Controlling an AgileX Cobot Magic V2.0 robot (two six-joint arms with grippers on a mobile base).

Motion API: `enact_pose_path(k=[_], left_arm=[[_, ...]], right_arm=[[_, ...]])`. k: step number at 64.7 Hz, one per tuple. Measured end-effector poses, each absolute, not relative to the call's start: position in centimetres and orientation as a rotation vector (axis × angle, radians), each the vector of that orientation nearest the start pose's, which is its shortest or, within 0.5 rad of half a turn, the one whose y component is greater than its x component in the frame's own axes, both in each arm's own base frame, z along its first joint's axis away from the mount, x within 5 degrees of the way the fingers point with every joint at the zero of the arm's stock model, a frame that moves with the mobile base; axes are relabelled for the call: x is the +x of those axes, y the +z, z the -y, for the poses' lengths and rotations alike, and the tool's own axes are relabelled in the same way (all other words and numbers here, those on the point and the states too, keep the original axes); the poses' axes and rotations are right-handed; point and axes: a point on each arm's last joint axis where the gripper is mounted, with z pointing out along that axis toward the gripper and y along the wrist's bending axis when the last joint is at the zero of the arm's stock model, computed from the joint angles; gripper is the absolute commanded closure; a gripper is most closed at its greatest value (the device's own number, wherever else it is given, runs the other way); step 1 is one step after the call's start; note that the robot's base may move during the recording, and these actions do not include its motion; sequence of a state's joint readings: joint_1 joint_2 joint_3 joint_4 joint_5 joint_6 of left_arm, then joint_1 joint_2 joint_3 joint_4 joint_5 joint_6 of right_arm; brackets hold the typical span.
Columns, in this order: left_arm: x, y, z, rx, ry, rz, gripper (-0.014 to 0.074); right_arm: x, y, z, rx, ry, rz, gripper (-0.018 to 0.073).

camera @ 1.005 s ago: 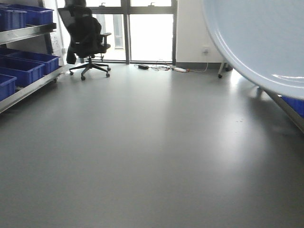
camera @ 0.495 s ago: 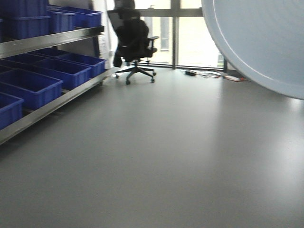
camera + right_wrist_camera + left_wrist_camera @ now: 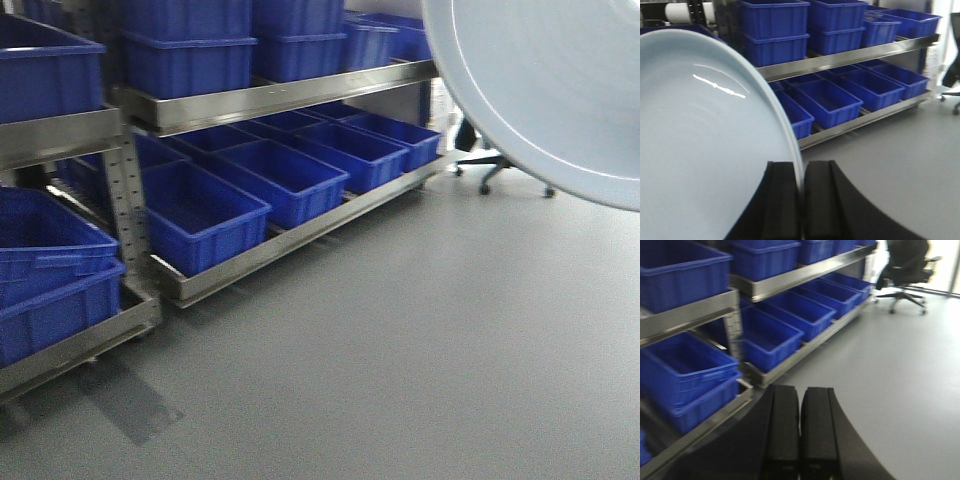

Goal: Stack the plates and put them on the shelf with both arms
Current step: 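Drive the base to the shelf of blue bins holding the plates, then lower the plates into the blue bin with the right gripper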

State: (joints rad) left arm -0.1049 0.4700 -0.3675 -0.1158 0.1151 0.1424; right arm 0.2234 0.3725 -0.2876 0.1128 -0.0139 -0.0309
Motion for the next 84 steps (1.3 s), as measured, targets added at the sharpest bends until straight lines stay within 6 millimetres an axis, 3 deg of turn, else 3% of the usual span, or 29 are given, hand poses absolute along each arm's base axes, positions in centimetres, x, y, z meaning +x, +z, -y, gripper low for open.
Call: enact_pose_path(k=[84], left_arm=[[10.63,29.16,1.24,0.122,-0.069,-1.696,0.0514]], right_arm=[[9.04,28.56,-2.04,-0.109,0.240,-1.556,0.0503]])
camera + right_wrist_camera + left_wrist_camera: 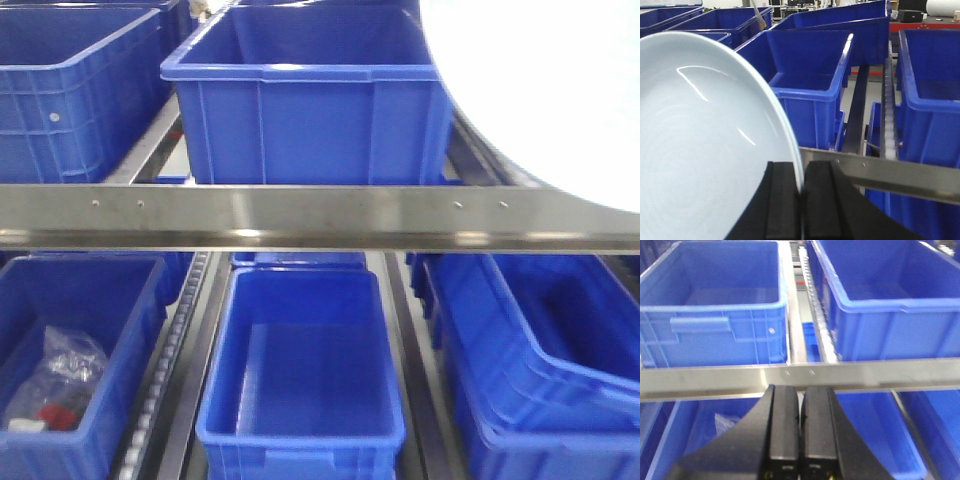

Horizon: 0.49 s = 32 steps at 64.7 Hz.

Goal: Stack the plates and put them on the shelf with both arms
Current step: 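Lower the plates into the blue bin with the right gripper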

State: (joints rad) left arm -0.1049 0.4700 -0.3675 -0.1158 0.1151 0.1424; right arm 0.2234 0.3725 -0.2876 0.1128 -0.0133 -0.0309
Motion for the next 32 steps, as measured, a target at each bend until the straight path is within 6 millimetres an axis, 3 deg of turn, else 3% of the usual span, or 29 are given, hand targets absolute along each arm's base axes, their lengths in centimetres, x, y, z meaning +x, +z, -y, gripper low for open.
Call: enact_pose_path(k=[32], left_arm=[[10.63,29.16,1.24,0.122,-0.069,-1.696,0.0514]], right_arm=[[9.04,28.56,-2.04,-0.109,0.240,-1.556,0.0503]])
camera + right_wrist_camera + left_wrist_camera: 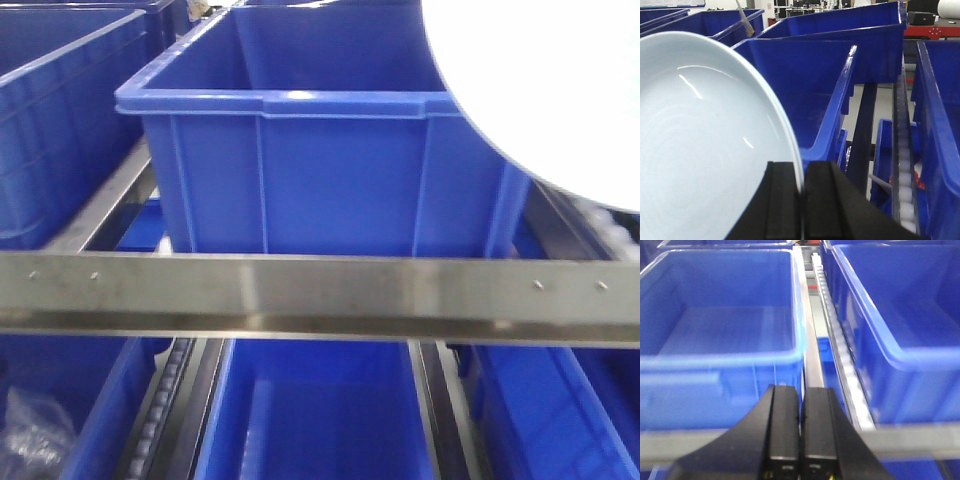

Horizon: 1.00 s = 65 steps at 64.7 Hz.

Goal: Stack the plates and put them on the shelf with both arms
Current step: 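Lower the plates into the blue bin with the right gripper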

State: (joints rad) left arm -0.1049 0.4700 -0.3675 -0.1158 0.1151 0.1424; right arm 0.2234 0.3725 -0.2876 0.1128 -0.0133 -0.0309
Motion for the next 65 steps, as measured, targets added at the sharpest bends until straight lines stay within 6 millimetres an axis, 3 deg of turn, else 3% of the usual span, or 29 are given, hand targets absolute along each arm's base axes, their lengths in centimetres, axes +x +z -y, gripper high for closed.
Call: enact_pose_path(k=[65], left_arm=[[10.63,29.16,1.24,0.122,-0.069,-1.696,0.0514]], right_arm=[[9.04,28.56,-2.04,-0.109,0.240,-1.556,0.0503]])
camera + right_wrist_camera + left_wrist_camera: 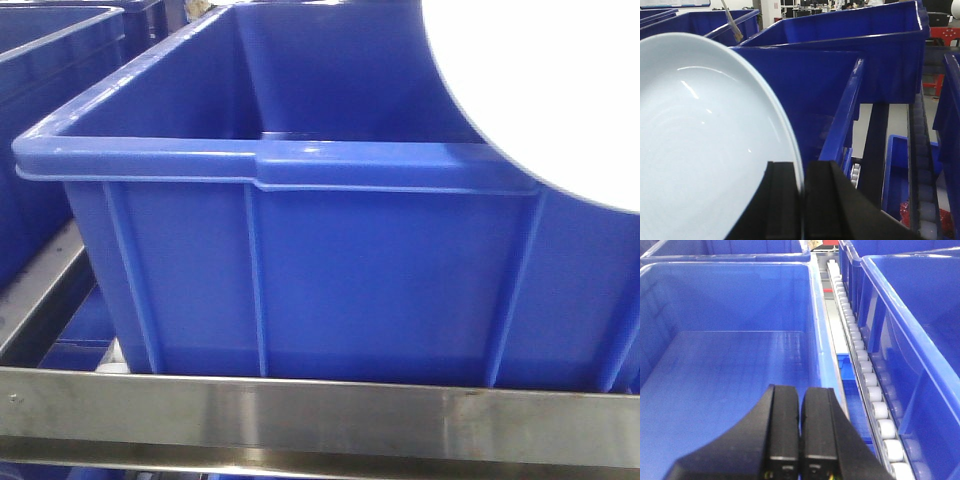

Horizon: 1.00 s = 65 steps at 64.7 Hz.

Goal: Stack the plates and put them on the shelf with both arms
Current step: 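Lower the plates into the blue bin with the right gripper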

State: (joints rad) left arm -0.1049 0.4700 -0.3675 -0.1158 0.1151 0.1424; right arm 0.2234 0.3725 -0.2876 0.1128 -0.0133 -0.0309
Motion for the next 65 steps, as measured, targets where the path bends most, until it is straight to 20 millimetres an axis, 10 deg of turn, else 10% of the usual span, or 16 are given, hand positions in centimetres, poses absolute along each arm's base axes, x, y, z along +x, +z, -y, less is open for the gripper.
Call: enact_pose_path(k=[65], left_arm=[[10.63,29.16,1.24,0.122,-0.069,-1.696,0.0514]], right_arm=[[9.04,28.76,-2.03,-0.107,0.240,-1.542,0.0503]])
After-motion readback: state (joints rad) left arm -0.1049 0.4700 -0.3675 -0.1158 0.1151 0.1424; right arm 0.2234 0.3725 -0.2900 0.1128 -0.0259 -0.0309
